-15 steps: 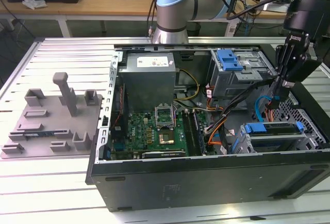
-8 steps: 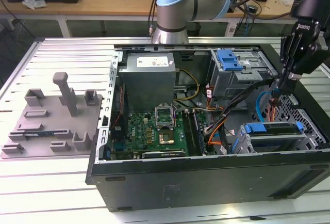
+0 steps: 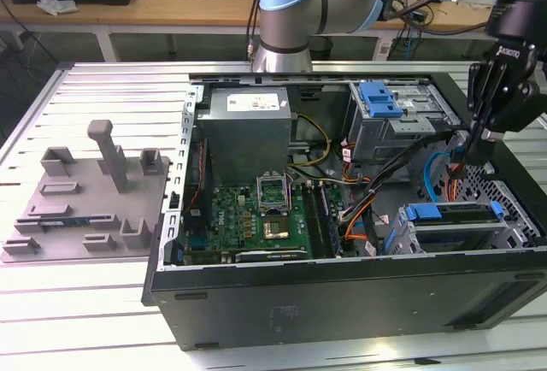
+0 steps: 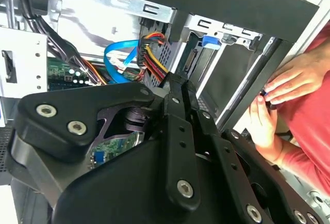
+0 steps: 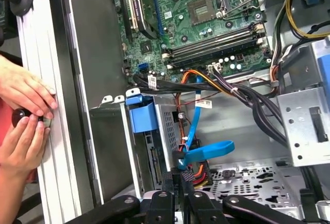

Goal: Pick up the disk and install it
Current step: 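Insert the first disk wire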

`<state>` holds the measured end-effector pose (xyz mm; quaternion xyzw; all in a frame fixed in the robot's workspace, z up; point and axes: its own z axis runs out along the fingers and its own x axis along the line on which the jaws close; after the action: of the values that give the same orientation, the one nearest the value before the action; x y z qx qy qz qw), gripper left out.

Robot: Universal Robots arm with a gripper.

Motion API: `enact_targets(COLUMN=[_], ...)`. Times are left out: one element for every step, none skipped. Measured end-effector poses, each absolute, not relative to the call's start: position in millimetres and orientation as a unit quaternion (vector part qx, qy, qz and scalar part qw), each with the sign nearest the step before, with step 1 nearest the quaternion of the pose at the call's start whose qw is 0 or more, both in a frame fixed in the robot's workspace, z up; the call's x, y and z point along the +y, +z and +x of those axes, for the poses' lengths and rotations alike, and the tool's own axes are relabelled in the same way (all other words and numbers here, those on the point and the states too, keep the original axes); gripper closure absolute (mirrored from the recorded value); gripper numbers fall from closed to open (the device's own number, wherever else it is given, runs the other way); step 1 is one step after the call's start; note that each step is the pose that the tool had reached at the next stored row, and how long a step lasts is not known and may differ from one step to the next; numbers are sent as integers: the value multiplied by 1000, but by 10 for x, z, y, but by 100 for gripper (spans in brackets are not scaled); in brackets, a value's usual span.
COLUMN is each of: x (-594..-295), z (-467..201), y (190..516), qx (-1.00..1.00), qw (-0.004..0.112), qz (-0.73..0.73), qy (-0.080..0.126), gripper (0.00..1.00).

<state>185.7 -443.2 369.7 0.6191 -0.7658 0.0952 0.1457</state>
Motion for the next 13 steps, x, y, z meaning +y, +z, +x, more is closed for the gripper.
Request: enact_targets(x=[-4448,-4465,-4492,-4511,-4527,-4558,-4594,-4628,-4663,-4690,-4711,-4748,-4791], z=[1855,1853,1851,1849,1847,1844,1841,1838,1836,1833,1832,1829,1826], y=[3697,3697,3697,3697,3697,3697,3697,3697,3697,3697,3697,3697,3697], qx=[-766,-766,-766,-766,-766,-767,-767,-768,-768,-768,-768,-768,-769], qw=[144,142,138,134,132,126,120,115,109,105,102,98,94], qz=[620,621,622,623,624,625,626,628,629,630,630,631,632], qy=[94,91,87,83,80,74,67,61,55,50,47,42,37], gripper=[83,83,83,83,83,83,83,83,83,83,83,83,83])
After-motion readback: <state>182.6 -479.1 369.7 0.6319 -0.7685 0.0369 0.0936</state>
